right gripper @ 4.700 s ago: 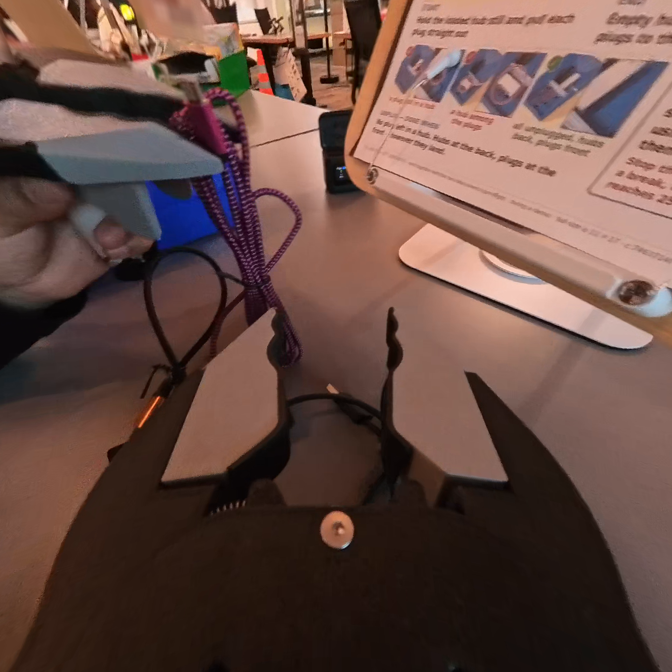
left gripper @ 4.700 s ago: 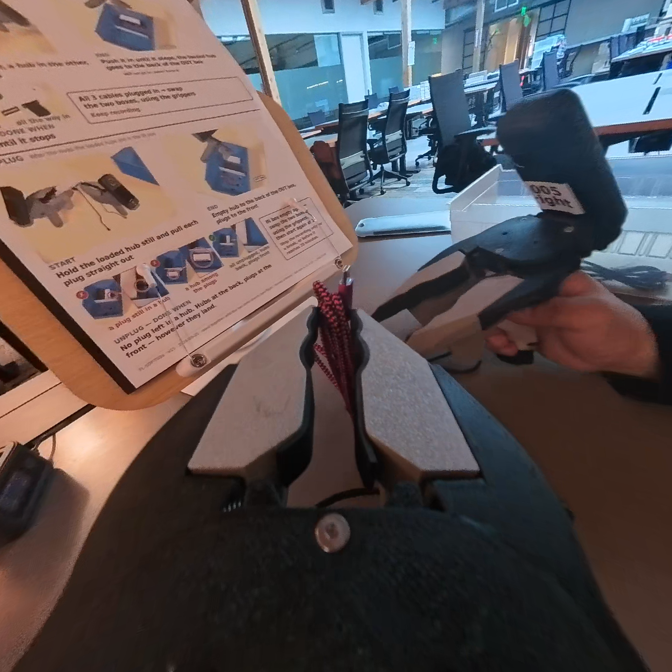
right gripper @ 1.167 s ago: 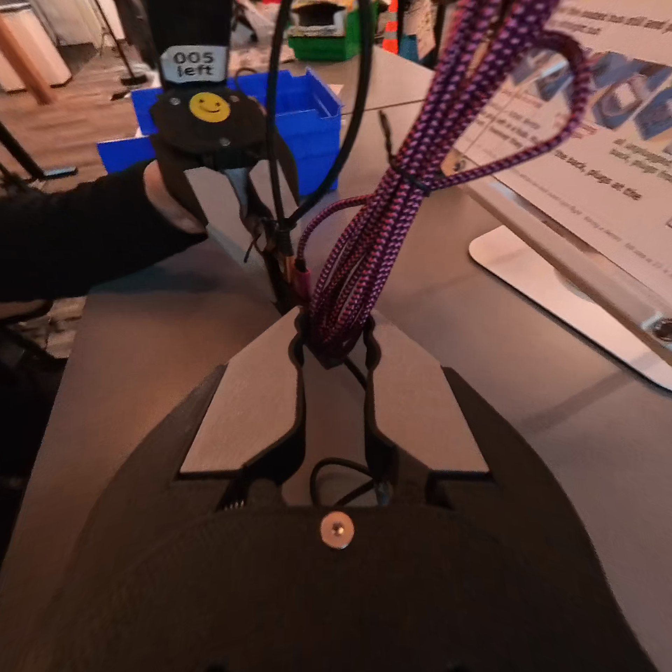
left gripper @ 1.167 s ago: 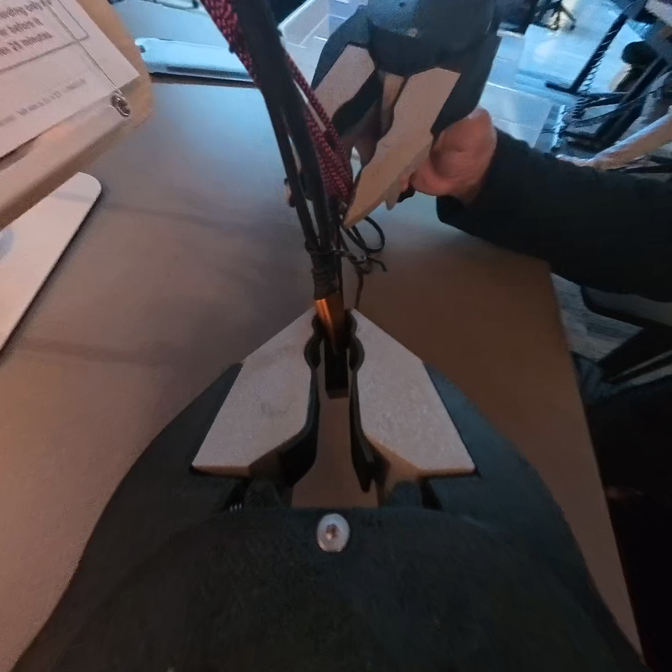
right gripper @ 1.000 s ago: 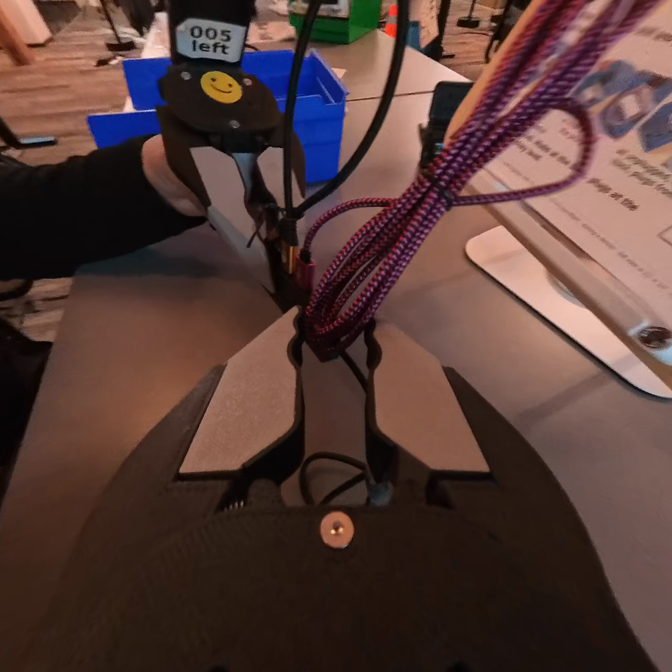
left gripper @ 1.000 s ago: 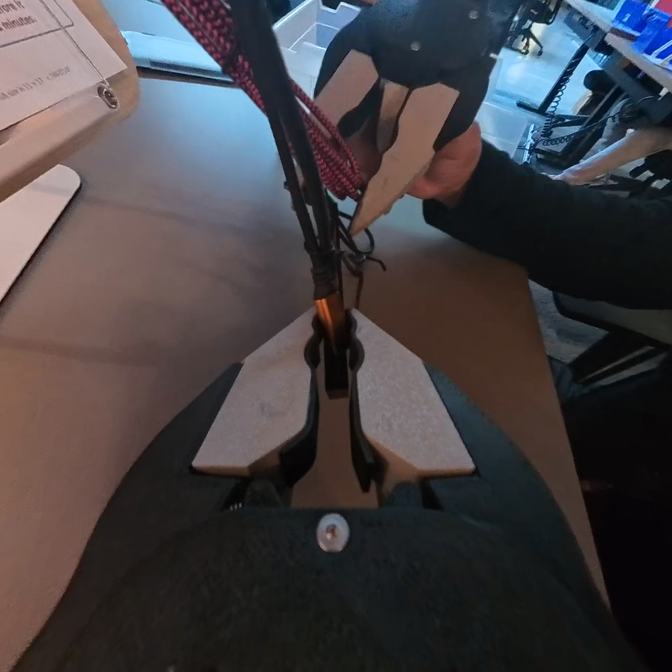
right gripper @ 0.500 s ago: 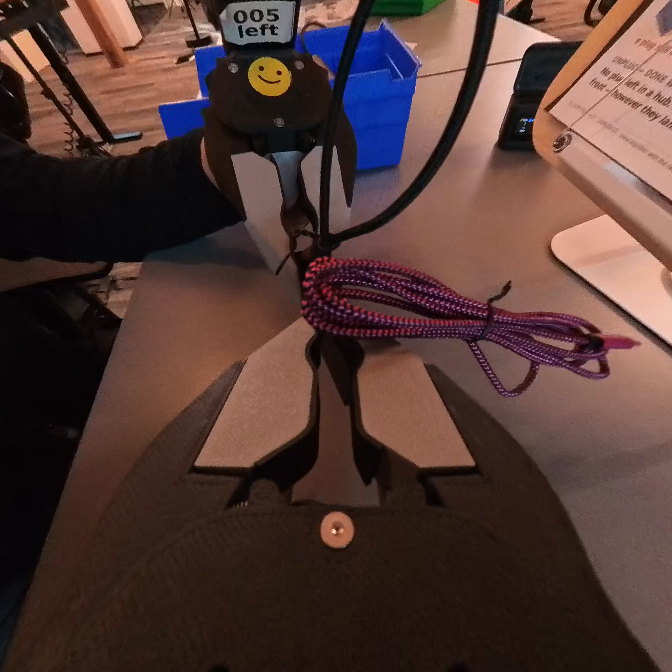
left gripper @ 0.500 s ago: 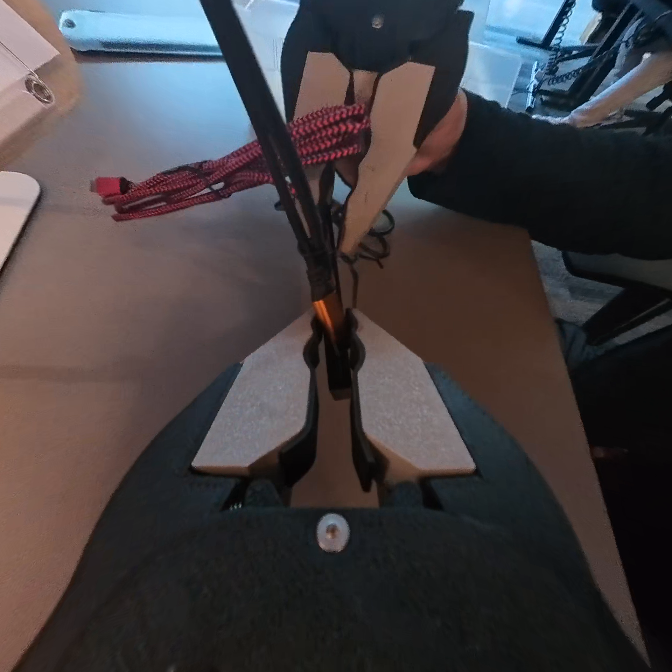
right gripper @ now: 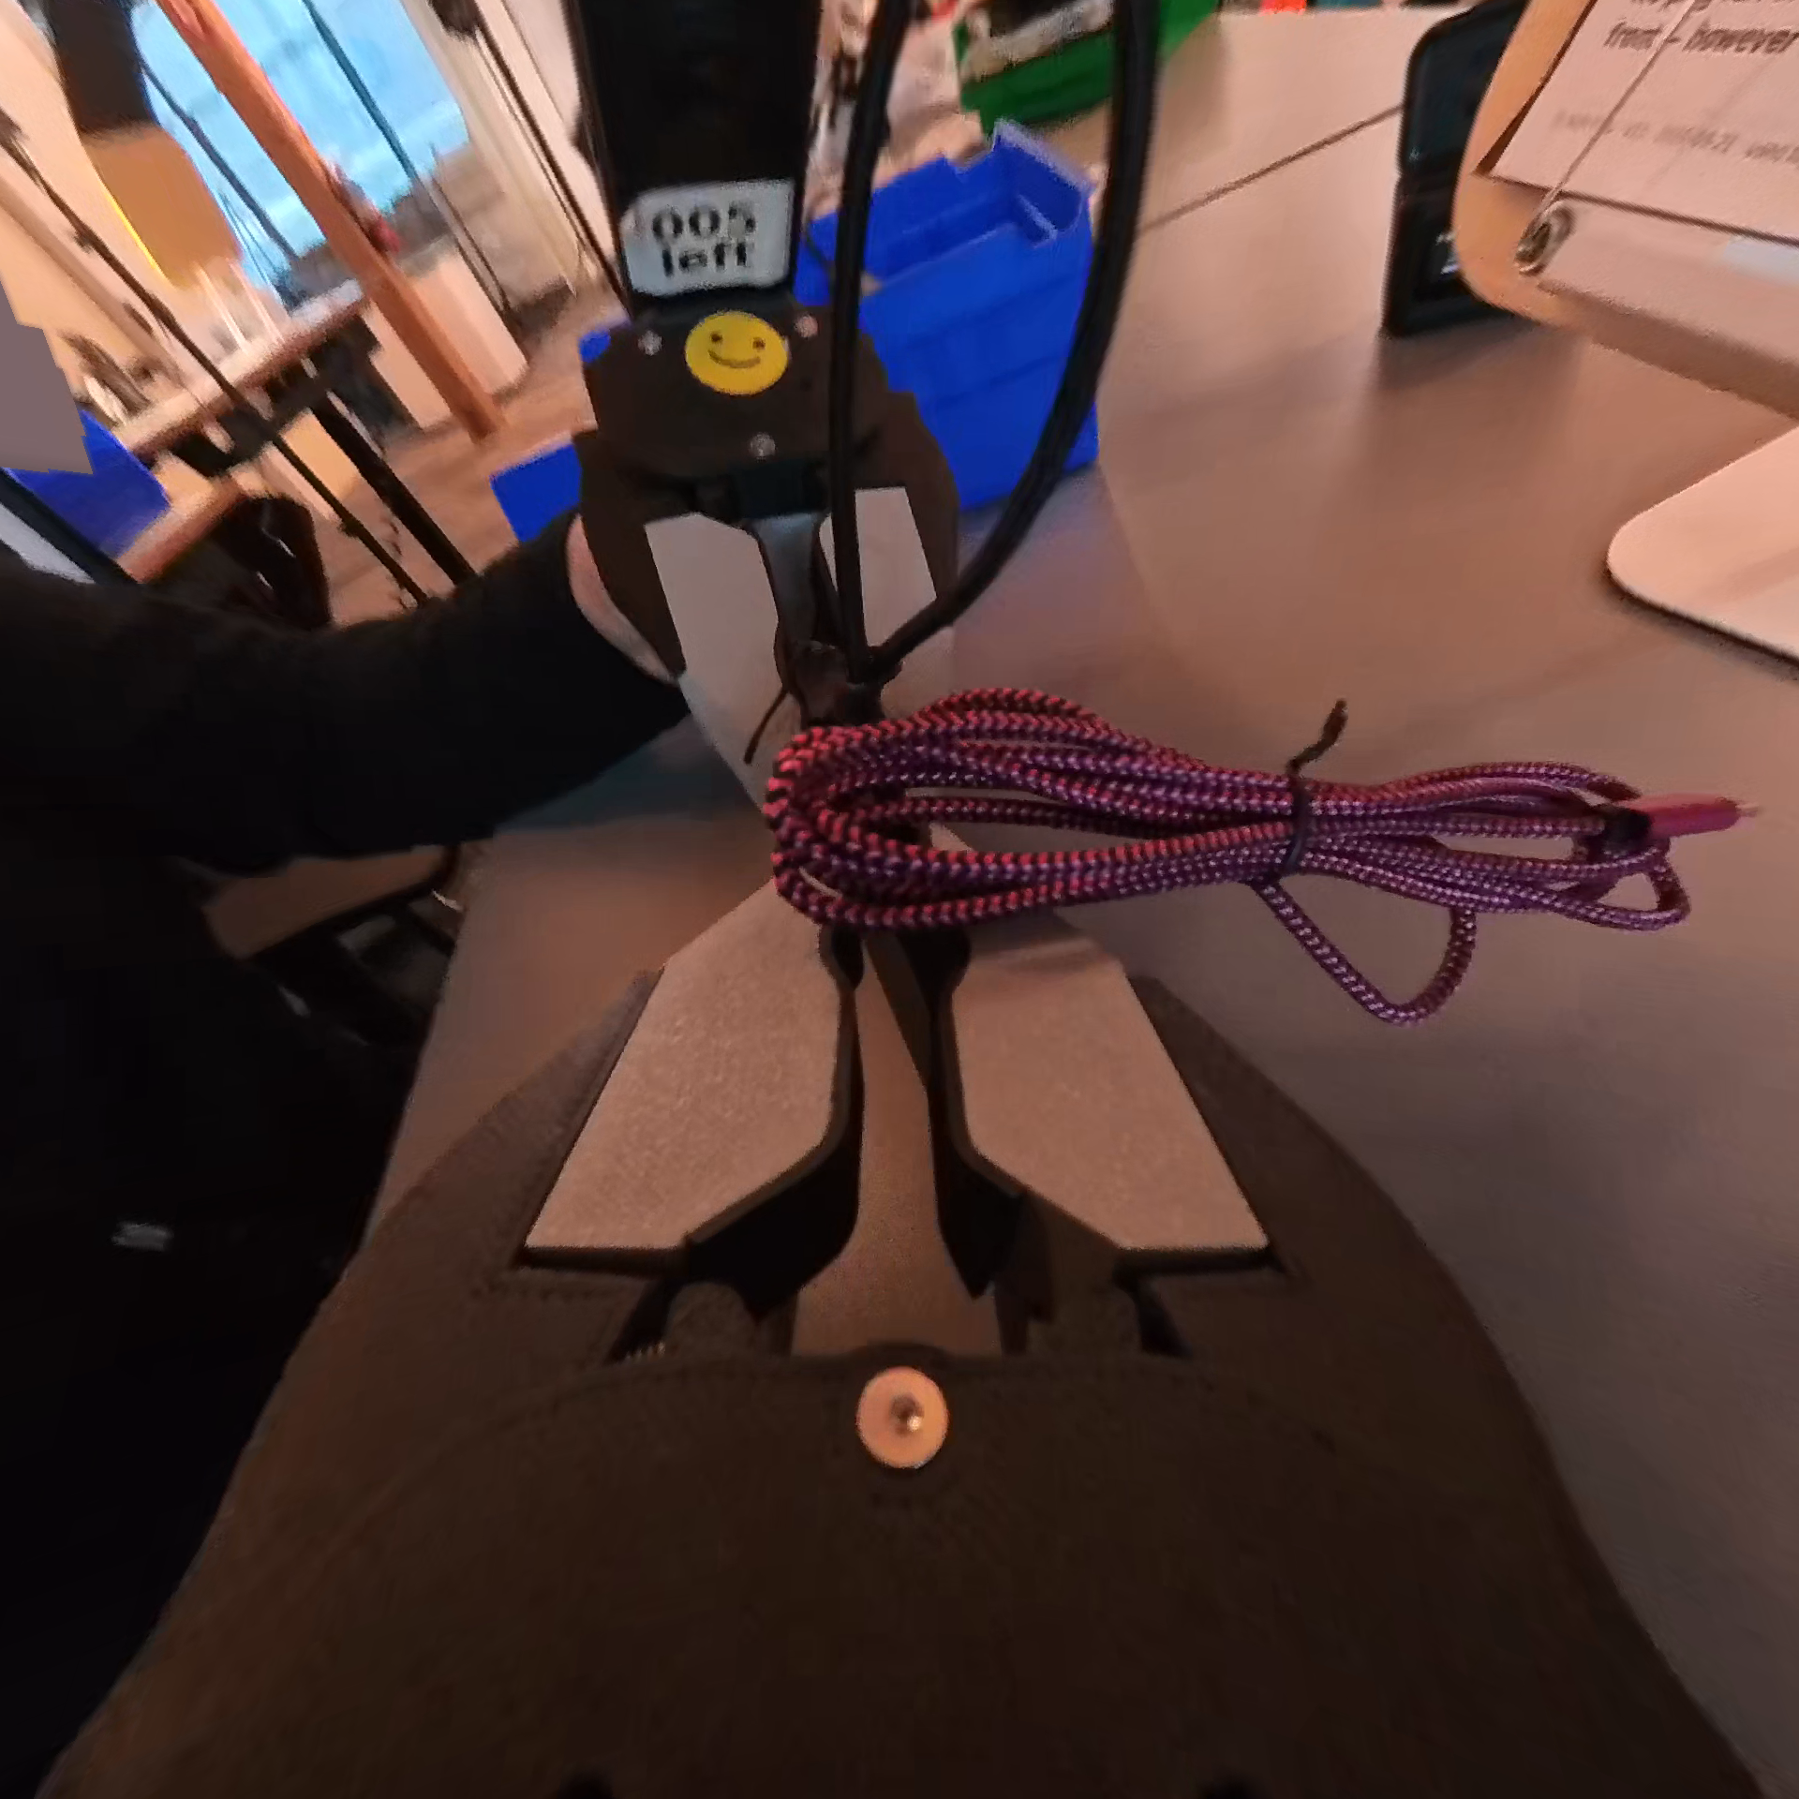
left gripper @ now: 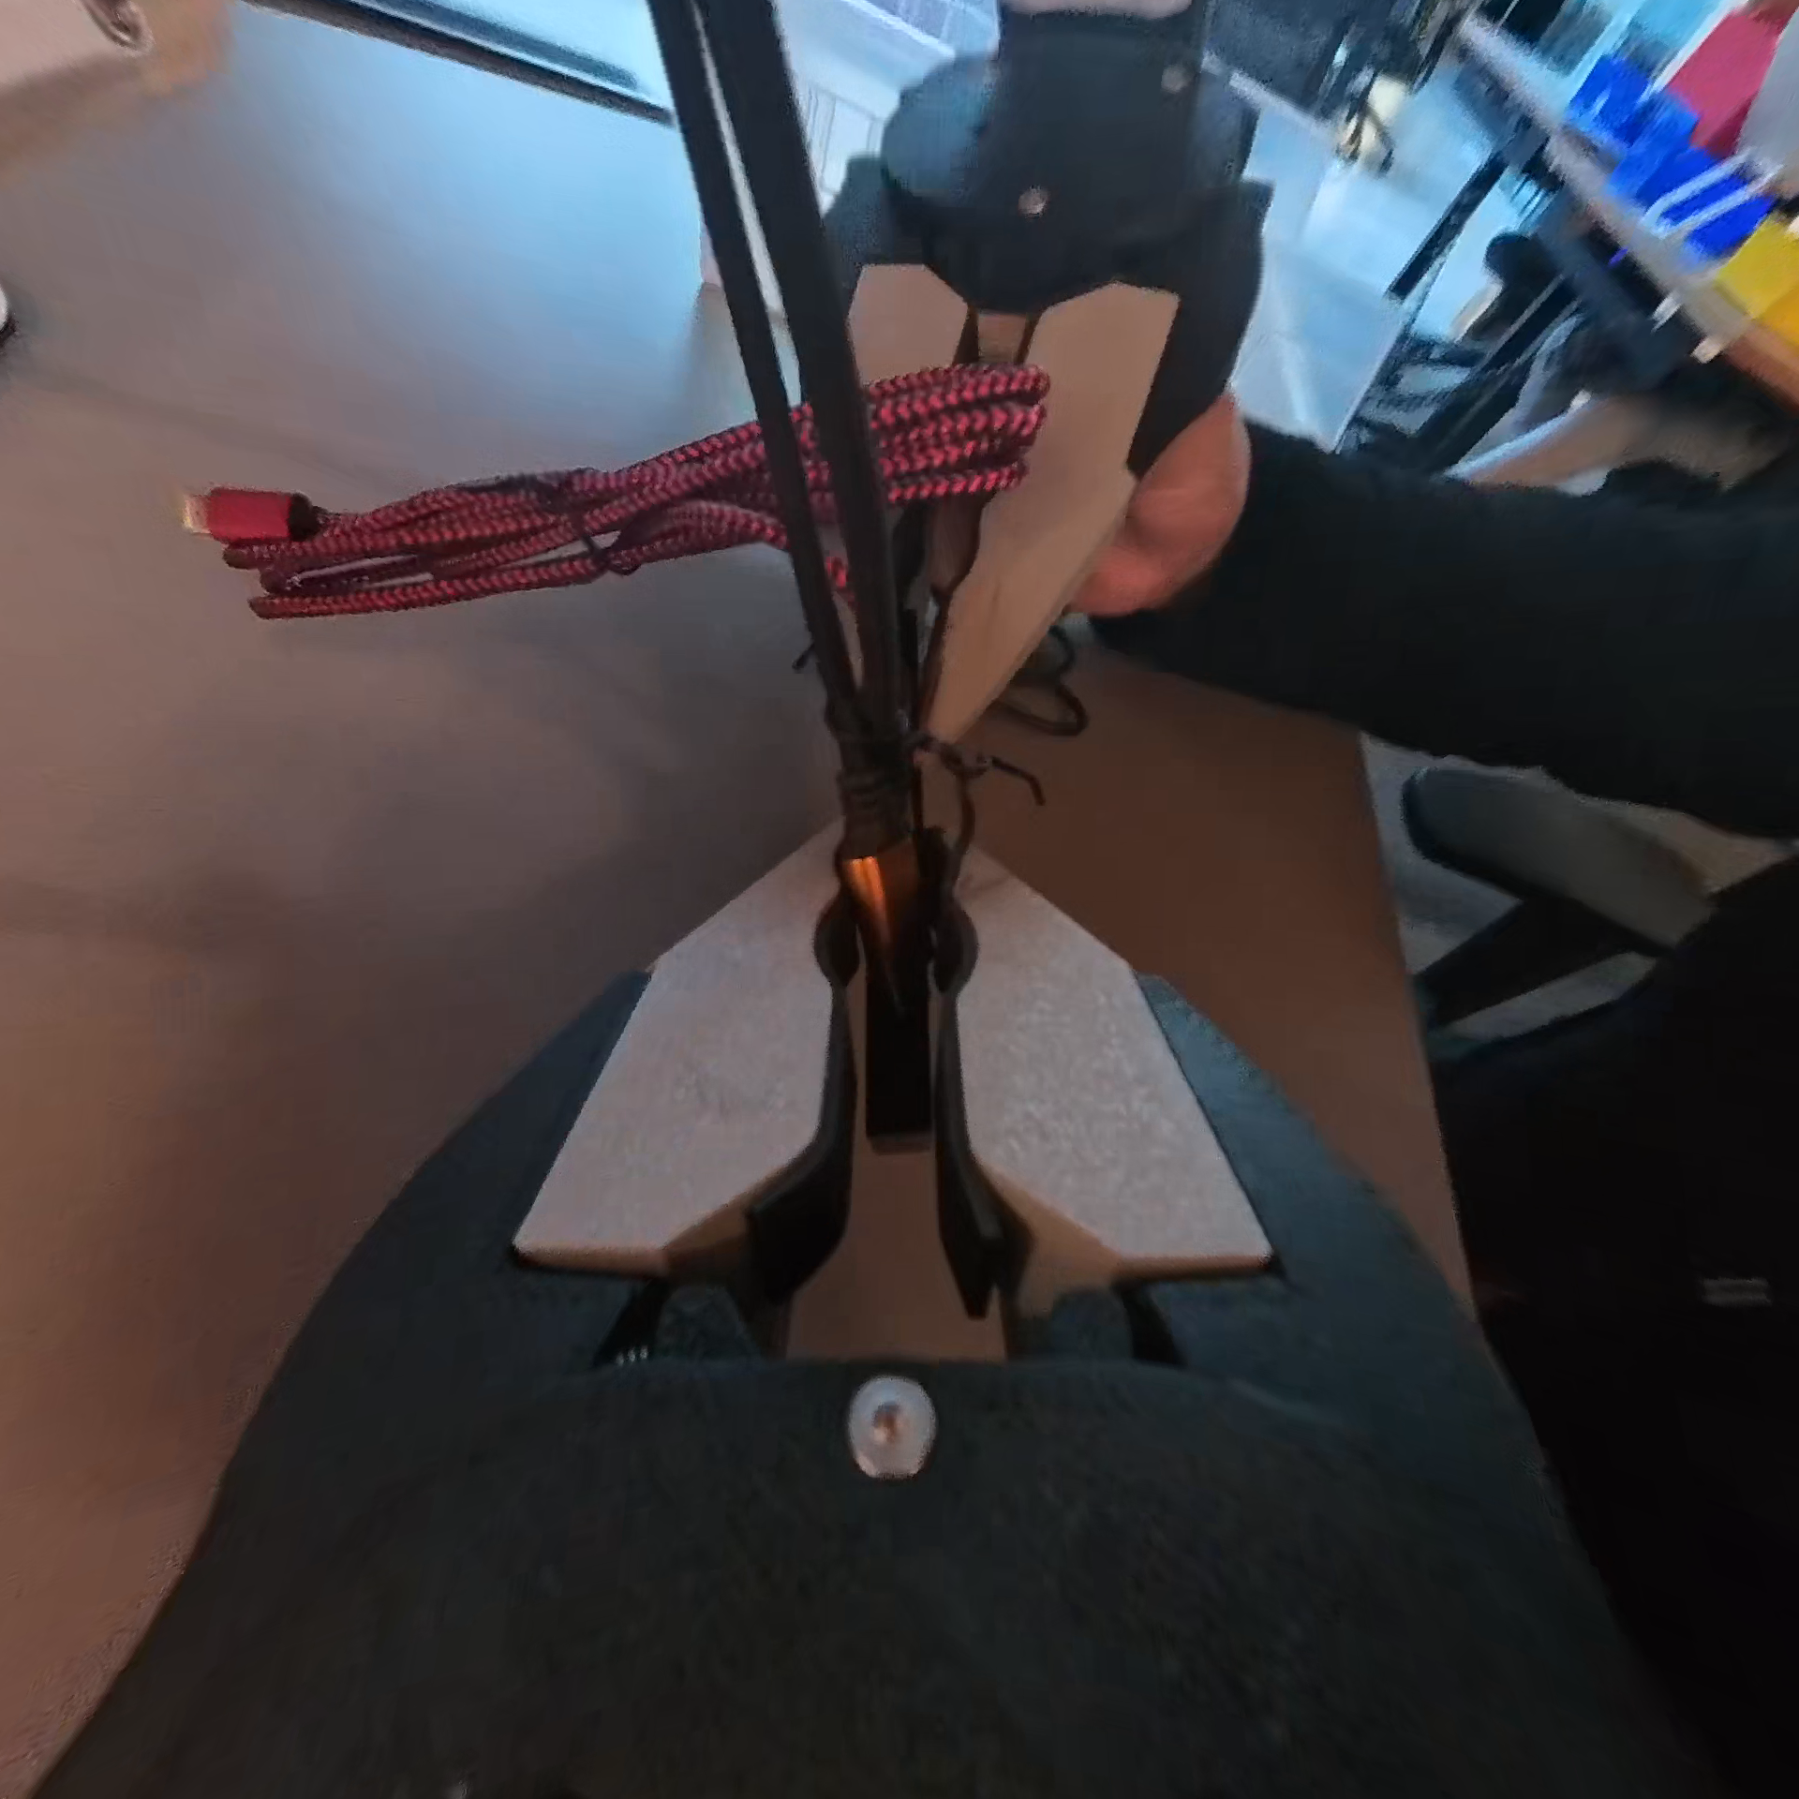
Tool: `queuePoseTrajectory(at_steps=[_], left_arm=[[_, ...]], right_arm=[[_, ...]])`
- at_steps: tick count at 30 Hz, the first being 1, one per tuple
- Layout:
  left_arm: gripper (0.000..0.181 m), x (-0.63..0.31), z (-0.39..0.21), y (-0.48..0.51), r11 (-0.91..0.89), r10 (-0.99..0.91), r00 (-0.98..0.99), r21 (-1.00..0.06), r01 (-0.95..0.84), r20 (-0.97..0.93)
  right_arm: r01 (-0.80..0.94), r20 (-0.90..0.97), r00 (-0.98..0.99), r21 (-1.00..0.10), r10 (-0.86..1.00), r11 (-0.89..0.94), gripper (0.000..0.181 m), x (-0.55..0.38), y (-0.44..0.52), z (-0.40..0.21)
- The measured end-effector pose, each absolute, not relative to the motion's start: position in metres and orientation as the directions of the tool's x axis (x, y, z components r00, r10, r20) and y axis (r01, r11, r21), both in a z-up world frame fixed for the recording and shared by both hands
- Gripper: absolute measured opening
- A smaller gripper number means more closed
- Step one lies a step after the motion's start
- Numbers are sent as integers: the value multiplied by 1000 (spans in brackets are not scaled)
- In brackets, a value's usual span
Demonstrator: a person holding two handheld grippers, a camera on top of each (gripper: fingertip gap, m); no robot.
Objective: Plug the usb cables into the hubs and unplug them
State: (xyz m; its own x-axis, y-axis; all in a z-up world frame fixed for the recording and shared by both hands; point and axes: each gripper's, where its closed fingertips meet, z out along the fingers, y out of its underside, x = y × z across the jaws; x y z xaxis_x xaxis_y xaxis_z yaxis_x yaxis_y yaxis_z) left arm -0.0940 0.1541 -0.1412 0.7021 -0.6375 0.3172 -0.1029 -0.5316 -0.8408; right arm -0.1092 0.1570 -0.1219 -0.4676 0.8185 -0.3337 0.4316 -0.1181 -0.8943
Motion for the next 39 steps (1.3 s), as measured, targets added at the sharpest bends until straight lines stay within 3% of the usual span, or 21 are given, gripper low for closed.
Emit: queuePoseTrajectory(at_steps=[6, 15, 18, 21, 26, 32, 39], left_arm=[[10, -103, -135, 156, -531, -602, 729, -845, -61, 325], [10, -108, -119, 158, -499, -590, 724, -866, 23, 359], [10, -108, -115, 158, -482, -592, 725, -876, 33, 353], [10, -103, -116, 159, -487, -604, 703, -872, 48, 375], [9, -93, -126, 159, -503, -623, 703, -864, -24, 343], [10, -87, -134, 153, -465, -666, 717, -866, -186, 204], [9, -85, -132, 156, -463, -665, 699, -880, -107, 265]], right_arm=[[419, -510, -451, -845, 732, -331, 4, -118, 162, -115], [310, -520, -437, -853, 734, -420, 3, -123, 166, -97], [278, -466, -437, -884, 770, -377, 3, -123, 165, -92], [285, -299, -424, -940, 855, -188, 5, -119, 165, -96], [352, -103, -420, -934, 902, 57, 7, -106, 166, -111], [382, -144, -488, -922, 861, 62, 6, -100, 154, -119], [386, -220, -492, -923, 842, -16, 5, -102, 154, -117]])
